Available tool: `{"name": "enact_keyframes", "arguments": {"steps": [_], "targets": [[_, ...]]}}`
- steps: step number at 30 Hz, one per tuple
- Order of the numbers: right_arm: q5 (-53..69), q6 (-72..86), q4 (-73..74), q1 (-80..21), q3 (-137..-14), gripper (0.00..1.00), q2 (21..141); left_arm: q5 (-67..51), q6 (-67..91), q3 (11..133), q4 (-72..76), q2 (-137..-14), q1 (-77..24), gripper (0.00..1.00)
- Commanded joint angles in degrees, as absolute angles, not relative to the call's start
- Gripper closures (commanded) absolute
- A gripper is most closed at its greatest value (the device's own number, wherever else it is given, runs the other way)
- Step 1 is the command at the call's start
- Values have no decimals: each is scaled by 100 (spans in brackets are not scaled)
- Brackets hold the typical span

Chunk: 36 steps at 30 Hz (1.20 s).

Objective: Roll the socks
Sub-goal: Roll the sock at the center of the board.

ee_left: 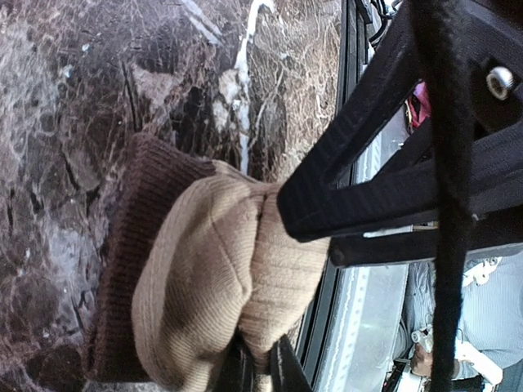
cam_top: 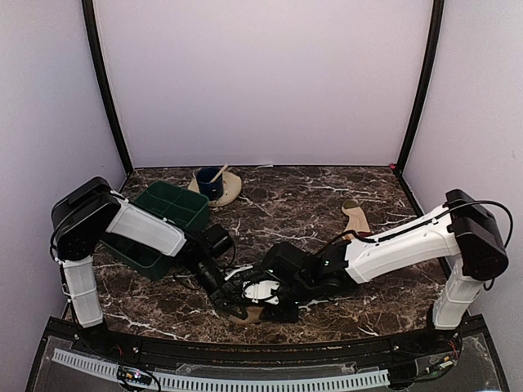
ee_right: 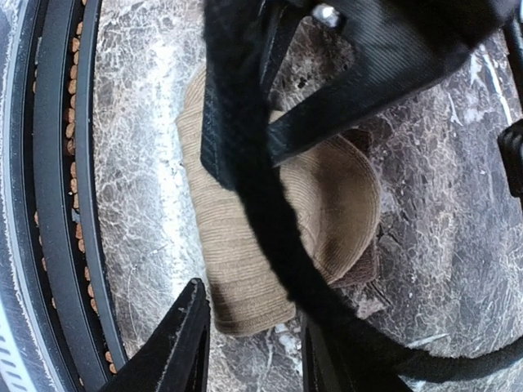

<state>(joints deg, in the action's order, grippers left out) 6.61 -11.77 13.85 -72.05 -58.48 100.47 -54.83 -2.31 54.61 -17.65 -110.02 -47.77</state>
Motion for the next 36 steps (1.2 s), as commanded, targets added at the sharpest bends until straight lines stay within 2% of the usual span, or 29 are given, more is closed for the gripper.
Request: {"name": "enact_keyframes", "arguments": {"steps": [1, 20, 24, 36], "targets": [[720, -1291, 1423, -7284, -6051, 64, 10189, -4961, -408, 5368, -2342, -11258, -4773, 100], [694, -1422, 1345, -7281, -6134, 66, 10494, -5046, -475, 5409, -2396, -11364, -4737, 100], [727, -1433, 1374, -7278, -6145, 78, 10495, -5030, -467, 5398, -2398, -11388, -4730, 100], [957, -1350, 1530, -7273, -6141, 95, 10587, -4580, -251, 5391, -2294, -11254, -4691, 99]]}}
